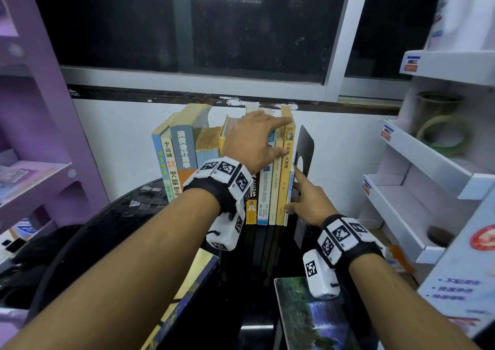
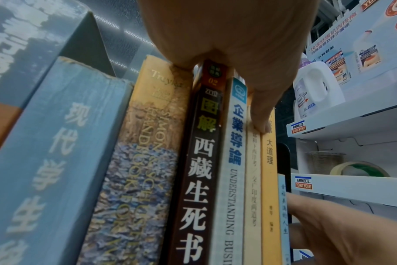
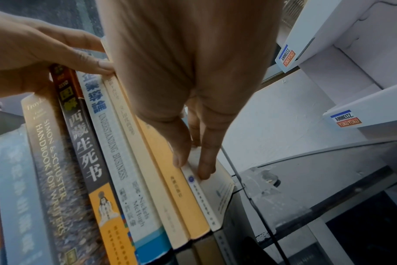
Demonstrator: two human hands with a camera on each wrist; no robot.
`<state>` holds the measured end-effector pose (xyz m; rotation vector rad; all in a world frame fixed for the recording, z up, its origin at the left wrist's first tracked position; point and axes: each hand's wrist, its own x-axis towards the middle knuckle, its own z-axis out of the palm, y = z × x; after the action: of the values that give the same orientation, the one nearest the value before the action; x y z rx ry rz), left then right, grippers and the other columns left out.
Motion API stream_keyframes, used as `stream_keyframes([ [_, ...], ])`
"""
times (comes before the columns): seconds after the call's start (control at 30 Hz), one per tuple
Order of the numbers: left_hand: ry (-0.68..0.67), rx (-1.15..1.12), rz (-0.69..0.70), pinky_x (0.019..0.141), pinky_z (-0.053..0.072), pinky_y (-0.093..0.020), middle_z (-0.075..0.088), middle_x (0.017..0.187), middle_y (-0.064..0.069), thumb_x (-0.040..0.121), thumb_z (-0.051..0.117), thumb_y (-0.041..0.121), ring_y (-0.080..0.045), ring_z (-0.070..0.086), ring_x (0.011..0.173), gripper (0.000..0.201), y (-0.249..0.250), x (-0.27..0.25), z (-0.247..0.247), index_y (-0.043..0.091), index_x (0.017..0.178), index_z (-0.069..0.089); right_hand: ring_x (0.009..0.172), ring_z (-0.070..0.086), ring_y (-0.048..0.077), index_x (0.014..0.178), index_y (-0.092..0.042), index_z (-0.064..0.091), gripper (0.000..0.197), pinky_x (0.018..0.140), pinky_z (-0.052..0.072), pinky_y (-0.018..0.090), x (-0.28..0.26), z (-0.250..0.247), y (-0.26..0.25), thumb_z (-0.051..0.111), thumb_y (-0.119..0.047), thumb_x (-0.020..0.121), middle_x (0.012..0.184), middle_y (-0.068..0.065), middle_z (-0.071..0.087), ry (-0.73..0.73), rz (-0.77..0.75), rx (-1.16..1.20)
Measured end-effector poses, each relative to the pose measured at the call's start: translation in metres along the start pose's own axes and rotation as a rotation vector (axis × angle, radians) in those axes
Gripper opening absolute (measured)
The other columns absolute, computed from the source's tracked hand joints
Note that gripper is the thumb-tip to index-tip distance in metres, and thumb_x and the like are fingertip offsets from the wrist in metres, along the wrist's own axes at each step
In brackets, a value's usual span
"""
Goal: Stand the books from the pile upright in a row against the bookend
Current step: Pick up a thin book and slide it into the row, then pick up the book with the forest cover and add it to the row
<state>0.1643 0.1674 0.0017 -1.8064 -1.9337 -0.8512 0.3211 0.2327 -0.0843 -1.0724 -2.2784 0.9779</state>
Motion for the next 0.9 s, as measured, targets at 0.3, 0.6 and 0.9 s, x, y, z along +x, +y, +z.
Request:
stream_keyframes([
  [0.3, -0.088, -0.005, 0.012, 0.111, 0.033, -0.043, 0.050, 0.140, 0.007, 0.080, 0.067, 0.048, -0.016, 0.037, 0.135, 0.067, 0.000, 0.000, -0.004, 0.038, 0.141, 0.041, 0.112, 0.065, 0.019, 0.148, -0.029, 0.029, 0.078, 0.086, 0.057, 0.030, -0.002, -0.005, -0.004, 0.067, -0.002, 0.085, 0.134, 0.005, 0.060, 0.025, 0.047, -0.022],
  [0.6, -0.035, -0.215, -0.074, 0.110, 0.030, -0.036, 0.037, 0.147, 0.004, 0.083, 0.070, 0.032, -0.017, 0.032, 0.136, 0.057, 0.017, -0.031, -0.020, 0.030, 0.136, 0.048, 0.098, 0.064, 0.018, 0.138, -0.017, 0.043, 0.062, 0.076, 0.055, 0.027, -0.035, -0.026, -0.014, 0.073, -0.017, 0.084, 0.119, 0.005, 0.065, -0.043, 0.113, -0.063],
  [0.9, -0.114, -0.347, -0.219, 0.109, 0.030, -0.032, 0.042, 0.138, 0.000, 0.083, 0.070, 0.024, -0.019, 0.039, 0.131, 0.041, 0.048, -0.099, -0.013, 0.026, 0.122, 0.057, 0.118, 0.055, 0.021, 0.137, -0.016, 0.047, 0.065, 0.076, 0.055, 0.029, -0.090, -0.029, -0.004, 0.076, -0.031, 0.082, 0.135, 0.003, 0.053, -0.257, 0.246, -0.231],
])
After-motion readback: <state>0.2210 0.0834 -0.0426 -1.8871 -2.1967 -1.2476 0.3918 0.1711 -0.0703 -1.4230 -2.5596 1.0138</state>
